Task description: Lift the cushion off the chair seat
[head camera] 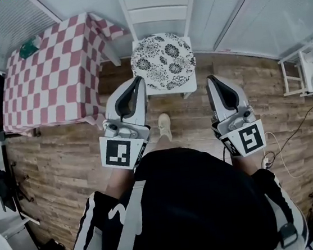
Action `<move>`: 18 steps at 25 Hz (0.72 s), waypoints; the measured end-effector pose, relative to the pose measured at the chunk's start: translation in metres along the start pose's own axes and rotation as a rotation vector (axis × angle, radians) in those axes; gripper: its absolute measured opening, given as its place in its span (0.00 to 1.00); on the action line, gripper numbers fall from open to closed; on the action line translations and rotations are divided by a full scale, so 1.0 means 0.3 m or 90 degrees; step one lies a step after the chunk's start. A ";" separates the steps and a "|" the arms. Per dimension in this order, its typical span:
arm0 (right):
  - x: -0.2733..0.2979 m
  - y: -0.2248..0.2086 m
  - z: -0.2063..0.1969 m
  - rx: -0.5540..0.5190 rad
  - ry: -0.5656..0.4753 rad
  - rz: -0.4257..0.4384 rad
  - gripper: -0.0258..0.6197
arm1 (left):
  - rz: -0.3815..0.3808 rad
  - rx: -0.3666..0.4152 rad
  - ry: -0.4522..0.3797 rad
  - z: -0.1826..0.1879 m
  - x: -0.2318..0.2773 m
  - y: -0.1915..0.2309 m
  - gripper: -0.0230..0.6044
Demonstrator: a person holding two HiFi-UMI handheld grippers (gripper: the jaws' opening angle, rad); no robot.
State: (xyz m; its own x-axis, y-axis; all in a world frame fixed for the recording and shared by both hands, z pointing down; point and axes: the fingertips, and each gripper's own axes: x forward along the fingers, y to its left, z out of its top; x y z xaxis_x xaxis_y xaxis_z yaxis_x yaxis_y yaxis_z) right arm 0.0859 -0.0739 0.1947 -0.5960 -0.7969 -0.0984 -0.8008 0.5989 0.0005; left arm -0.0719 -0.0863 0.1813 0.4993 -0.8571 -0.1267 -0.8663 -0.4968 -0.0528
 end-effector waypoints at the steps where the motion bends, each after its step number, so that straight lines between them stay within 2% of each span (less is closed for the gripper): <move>1: 0.012 -0.007 -0.002 0.000 0.000 -0.001 0.04 | -0.003 -0.001 0.002 -0.004 0.013 0.007 0.04; 18: 0.238 -0.117 -0.011 0.004 0.007 -0.019 0.04 | -0.023 -0.005 0.015 -0.034 0.220 0.168 0.04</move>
State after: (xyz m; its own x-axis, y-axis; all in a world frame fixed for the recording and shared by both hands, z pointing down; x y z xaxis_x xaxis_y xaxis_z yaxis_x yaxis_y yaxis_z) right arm 0.0712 -0.1521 0.1910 -0.5731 -0.8148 -0.0875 -0.8175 0.5759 -0.0081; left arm -0.0825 -0.1692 0.1803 0.5301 -0.8418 -0.1016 -0.8479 -0.5280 -0.0485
